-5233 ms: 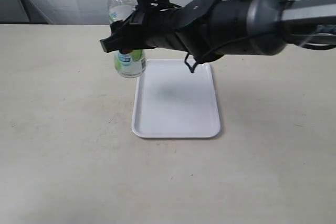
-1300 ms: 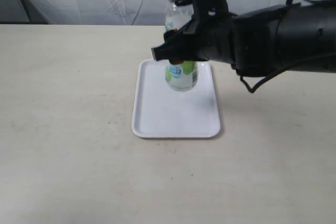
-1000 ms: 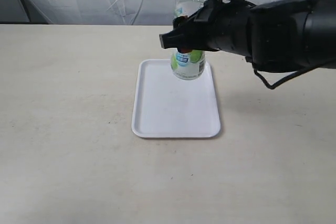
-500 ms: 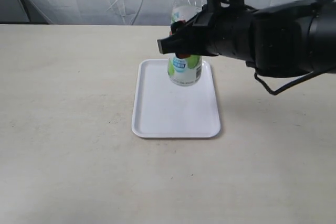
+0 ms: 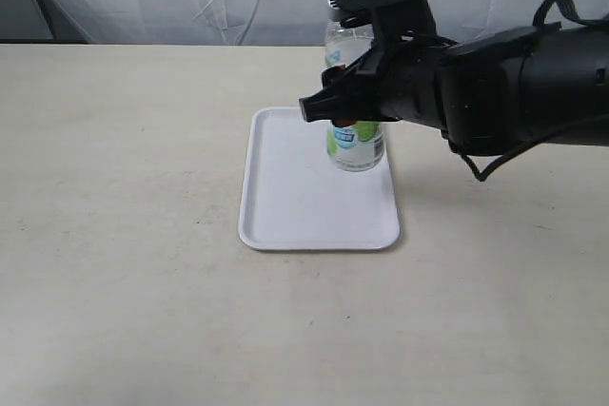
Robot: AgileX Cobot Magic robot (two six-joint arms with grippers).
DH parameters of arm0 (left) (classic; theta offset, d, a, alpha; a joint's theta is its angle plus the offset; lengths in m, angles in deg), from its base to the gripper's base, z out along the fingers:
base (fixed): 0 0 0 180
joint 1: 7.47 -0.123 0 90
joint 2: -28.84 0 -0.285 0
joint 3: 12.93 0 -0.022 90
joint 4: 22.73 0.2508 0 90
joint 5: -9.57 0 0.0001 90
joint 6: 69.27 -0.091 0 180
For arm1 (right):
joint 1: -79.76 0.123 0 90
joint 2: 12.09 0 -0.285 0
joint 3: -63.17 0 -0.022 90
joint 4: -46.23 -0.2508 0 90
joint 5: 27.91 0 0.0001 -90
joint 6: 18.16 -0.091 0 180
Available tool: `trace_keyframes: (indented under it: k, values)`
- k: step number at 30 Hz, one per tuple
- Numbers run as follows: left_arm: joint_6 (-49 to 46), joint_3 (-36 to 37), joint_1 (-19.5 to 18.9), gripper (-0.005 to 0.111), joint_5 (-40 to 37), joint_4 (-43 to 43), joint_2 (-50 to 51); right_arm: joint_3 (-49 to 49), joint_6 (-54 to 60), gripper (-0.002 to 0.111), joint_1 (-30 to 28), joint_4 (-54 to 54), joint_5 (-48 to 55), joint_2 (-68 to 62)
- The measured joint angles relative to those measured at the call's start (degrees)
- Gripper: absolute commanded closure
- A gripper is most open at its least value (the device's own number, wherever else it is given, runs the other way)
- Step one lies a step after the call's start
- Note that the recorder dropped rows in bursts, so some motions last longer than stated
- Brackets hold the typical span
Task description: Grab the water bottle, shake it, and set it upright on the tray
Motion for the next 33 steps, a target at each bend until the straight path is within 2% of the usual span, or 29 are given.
trace_keyframes:
  k: [5,10,18,27,33]
  values:
    - [0.0,0.0,0.0,0.106,0.0,0.0,0.0,0.0,-6.8,0.109,0.5,3.7,1.0,-0.3]
    - [0.0,0.0,0.0,0.106,0.0,0.0,0.0,0.4,-15.9,0.109,-2.3,13.7,7.2,-2.0]
    - [0.0,0.0,0.0,0.106,0.0,0.0,0.0,0.4,-37.9,0.109,-8.1,37.2,9.2,-5.6]
    - [0.0,0.0,0.0,0.106,0.0,0.0,0.0,0.4,-58.2,0.109,-8.1,60.4,6.8,-8.1]
    - [0.0,0.0,0.0,0.106,0.0,0.0,0.0,0.6,-76.3,0.109,-8.0,78.7,3.6,-10.3]
